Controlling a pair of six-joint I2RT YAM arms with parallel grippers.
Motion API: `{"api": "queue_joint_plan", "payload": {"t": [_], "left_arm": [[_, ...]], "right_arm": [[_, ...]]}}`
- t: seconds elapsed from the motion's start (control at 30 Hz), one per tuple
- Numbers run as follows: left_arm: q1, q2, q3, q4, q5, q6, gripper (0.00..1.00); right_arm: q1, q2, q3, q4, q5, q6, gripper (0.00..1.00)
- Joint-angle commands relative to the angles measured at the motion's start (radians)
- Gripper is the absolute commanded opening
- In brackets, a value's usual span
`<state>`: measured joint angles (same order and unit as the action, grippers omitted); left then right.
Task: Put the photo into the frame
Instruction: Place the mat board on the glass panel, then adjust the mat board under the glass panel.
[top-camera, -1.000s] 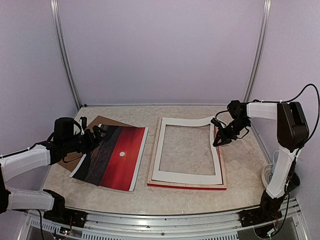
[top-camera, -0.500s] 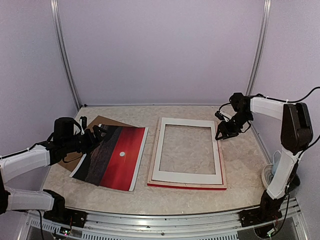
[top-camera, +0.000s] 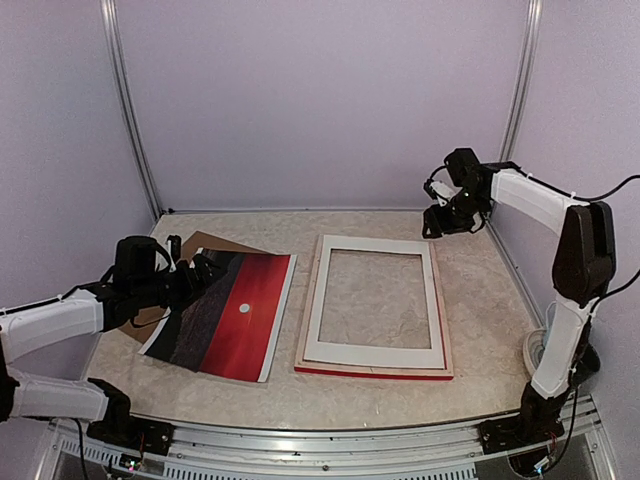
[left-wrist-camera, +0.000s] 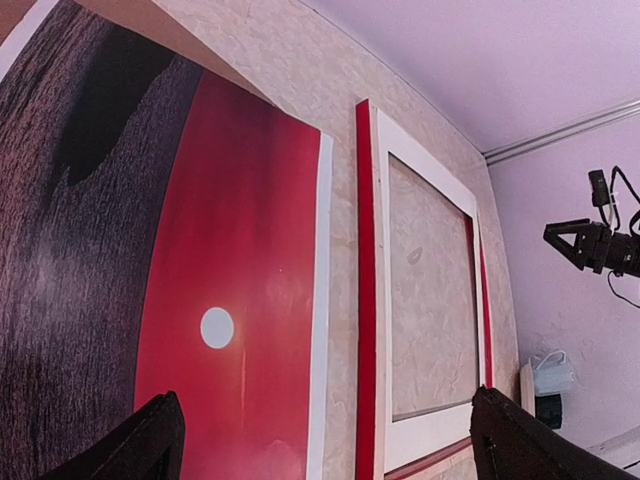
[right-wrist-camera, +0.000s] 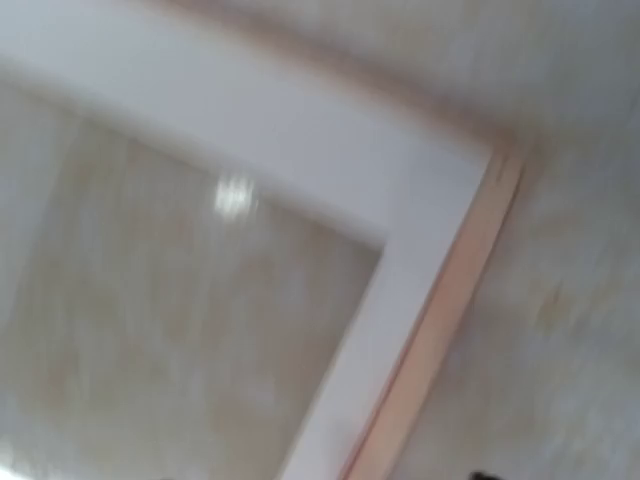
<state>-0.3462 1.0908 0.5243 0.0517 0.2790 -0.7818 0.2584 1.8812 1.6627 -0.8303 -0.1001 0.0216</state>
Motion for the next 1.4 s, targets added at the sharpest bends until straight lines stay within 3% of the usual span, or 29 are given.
{"api": "queue_joint_plan", "payload": {"t": [0.0,0.23,0.47,0.7,1.37], "left_arm": [[-0.025,0.012,0.035,-0.001,-0.039,-0.009,0.98],[-0.054,0.018,0.042,-0.018,-0.076,-0.015,0.98],[-0.079,0.032,0.055,-0.026,-0.102,-0.022,0.98],[-0.080,0.019,0.076,-0.062,-0.127,-0.006,0.98],[-0.083,0.025,0.054,-0.066,-0.125,-0.011,0.98]], "right_arm": [[0.071,0.133,0.137,0.065,0.209,0.070,0.70],[0.150,0.376,0.409,0.096,0.375,0.048,0.91],[0.174,0.524,0.525,0.226,0.421,0.053,0.99],[0.174,0.600,0.561,0.252,0.413,0.017,0.99],[0.182,0.640,0.454,0.232,0.354,-0.012,0.99]]}}
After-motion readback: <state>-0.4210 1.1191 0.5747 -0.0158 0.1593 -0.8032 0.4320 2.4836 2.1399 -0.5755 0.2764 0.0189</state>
